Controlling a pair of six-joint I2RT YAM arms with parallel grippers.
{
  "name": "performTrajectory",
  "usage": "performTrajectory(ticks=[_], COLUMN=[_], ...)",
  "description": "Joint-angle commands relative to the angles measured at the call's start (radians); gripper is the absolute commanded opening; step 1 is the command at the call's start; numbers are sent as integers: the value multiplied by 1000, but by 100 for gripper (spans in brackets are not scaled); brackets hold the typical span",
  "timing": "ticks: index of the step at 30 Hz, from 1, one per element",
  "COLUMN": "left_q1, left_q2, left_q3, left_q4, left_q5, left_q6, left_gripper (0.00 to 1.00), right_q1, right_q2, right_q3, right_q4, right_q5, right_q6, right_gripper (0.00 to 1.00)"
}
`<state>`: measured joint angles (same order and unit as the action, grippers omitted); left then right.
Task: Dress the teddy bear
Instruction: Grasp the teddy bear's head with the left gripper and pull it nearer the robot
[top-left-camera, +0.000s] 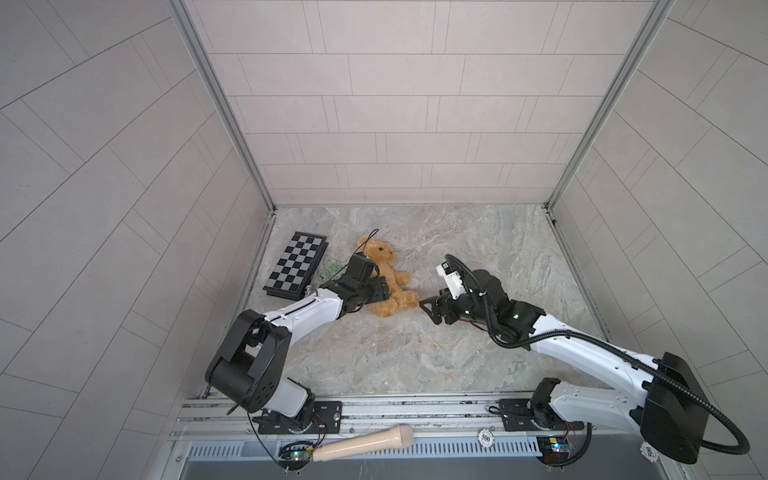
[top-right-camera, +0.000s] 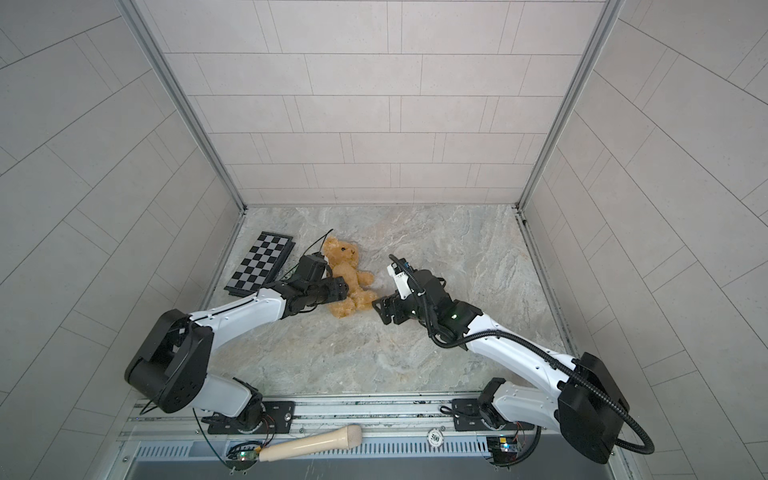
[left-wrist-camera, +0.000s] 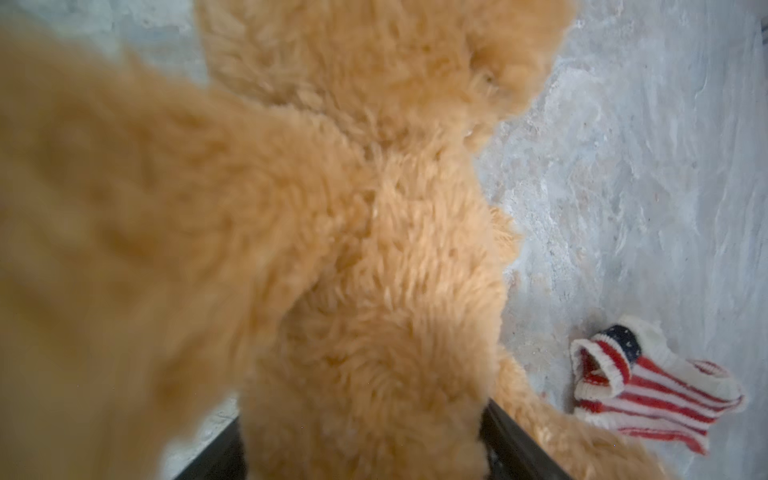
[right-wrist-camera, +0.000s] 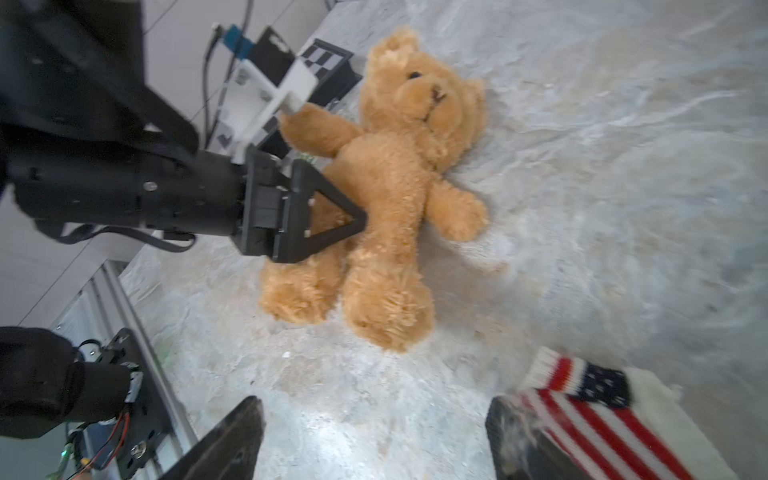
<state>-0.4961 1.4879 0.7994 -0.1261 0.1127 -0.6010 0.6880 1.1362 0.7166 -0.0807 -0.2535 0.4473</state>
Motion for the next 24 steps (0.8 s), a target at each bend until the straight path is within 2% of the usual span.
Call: performTrajectory(ticks=[1, 6, 13, 19, 24], left_q1=[-47, -83, -147, -236, -248], left_q2=[12, 24, 13, -20, -87], left_q3=[51, 95, 119, 115, 98], left_q4=[-87, -213, -332, -456, -520], left_q5=[-24, -41, -37, -21, -31], left_q6=[79, 168, 245, 280, 283], left_gripper=[70, 56, 47, 48, 55], right_q1=[-63, -136, -184, -229, -245], right_q2=[-20, -37, -41, -58, -60], right_q3=[-6, -5, -14, -32, -36], right_q4=[-70, -90, -93, -94, -91], right_q5=[-17, -30, -38, -50, -44], right_q6=[-25, -47, -62, -70, -73], right_gripper=[87, 86, 85, 84, 84])
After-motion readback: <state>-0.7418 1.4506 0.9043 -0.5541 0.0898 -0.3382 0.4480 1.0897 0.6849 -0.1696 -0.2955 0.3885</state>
